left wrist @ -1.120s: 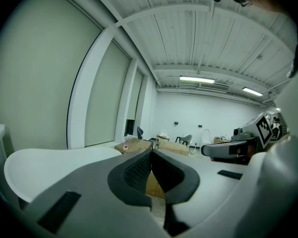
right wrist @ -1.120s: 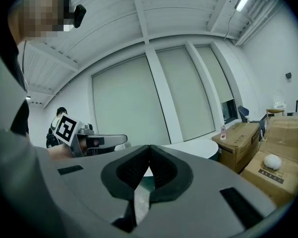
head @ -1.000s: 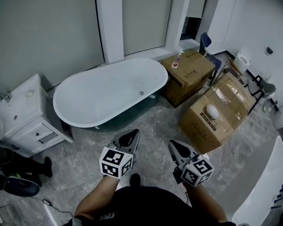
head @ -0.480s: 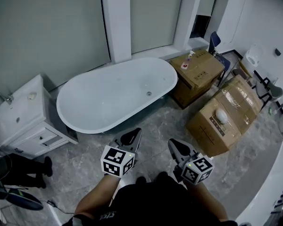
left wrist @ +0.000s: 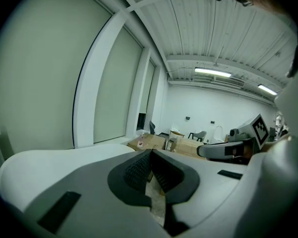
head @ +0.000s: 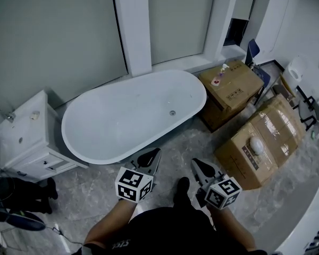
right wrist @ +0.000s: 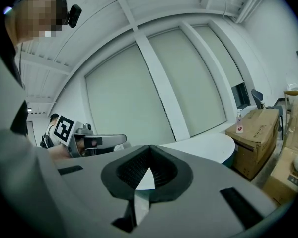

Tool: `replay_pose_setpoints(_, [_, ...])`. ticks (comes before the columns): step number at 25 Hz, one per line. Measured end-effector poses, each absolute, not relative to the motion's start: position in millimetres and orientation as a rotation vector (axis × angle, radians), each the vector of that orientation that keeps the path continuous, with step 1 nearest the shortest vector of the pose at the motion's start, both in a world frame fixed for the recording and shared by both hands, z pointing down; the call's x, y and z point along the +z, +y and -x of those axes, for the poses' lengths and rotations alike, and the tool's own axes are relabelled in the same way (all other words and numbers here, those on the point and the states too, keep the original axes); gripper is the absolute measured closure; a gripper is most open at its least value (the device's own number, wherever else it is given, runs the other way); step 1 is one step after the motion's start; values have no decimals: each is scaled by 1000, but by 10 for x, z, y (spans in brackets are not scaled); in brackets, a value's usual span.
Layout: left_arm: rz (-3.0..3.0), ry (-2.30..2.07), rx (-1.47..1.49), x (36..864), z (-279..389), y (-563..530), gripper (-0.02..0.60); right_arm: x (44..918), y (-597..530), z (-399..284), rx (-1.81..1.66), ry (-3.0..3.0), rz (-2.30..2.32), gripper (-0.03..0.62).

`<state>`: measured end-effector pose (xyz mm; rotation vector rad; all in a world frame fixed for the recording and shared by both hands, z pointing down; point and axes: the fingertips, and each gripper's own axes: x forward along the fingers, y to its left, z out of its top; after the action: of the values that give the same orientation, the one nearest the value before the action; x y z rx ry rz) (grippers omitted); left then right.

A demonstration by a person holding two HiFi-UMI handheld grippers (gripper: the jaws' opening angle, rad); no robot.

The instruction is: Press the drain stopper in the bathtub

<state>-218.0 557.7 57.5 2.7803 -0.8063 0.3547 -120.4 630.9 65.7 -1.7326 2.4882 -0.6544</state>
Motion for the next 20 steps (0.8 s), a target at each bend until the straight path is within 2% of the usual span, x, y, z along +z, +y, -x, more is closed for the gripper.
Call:
replay_pose_setpoints(11, [-2749, -847, 431, 718, 863, 4329, 568, 1027, 4959, 26, -794, 2568, 1666, 580])
replay_pose_setpoints(20, [-2732, -887, 470, 774, 222, 3824, 568, 1029, 4457, -647, -811, 2587, 1615, 580])
